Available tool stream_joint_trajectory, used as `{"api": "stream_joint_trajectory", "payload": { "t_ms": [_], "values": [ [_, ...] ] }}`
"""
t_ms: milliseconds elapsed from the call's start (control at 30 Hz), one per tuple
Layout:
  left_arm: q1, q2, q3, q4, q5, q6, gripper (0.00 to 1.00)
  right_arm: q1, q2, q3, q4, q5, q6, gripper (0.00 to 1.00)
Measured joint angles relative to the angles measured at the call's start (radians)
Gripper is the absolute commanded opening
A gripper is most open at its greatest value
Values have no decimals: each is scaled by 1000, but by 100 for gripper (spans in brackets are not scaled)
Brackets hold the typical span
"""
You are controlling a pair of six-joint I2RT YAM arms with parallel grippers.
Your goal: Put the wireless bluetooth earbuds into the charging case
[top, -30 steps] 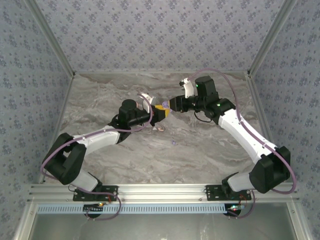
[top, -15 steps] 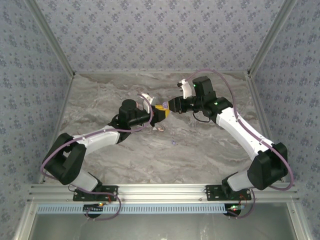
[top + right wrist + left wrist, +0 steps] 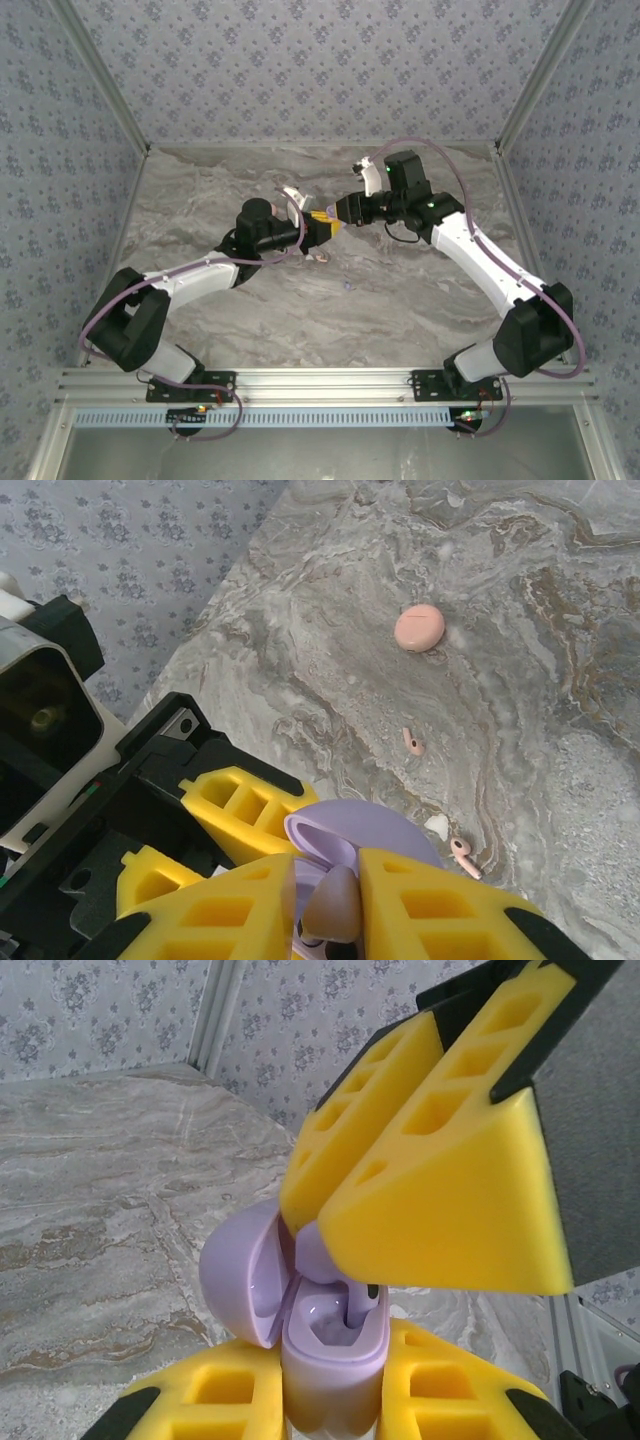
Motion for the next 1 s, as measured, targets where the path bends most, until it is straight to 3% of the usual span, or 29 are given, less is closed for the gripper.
{"api": "stream_joint_trajectory", "payload": {
  "t_ms": [100, 333, 433, 1000],
  "values": [
    [0, 0, 0, 0, 6, 1, 11, 0, 9, 14, -12, -11, -11, 27],
    [0, 0, 6, -3, 6, 2, 11, 8, 21, 53, -61, -19, -51, 45],
    [0, 0, 10, -9, 5, 9, 11, 19, 21, 68, -80, 3, -66, 47],
    [0, 0, 17, -41, -2, 41, 10, 66, 21, 111, -135, 151, -99, 50]
  ]
}}
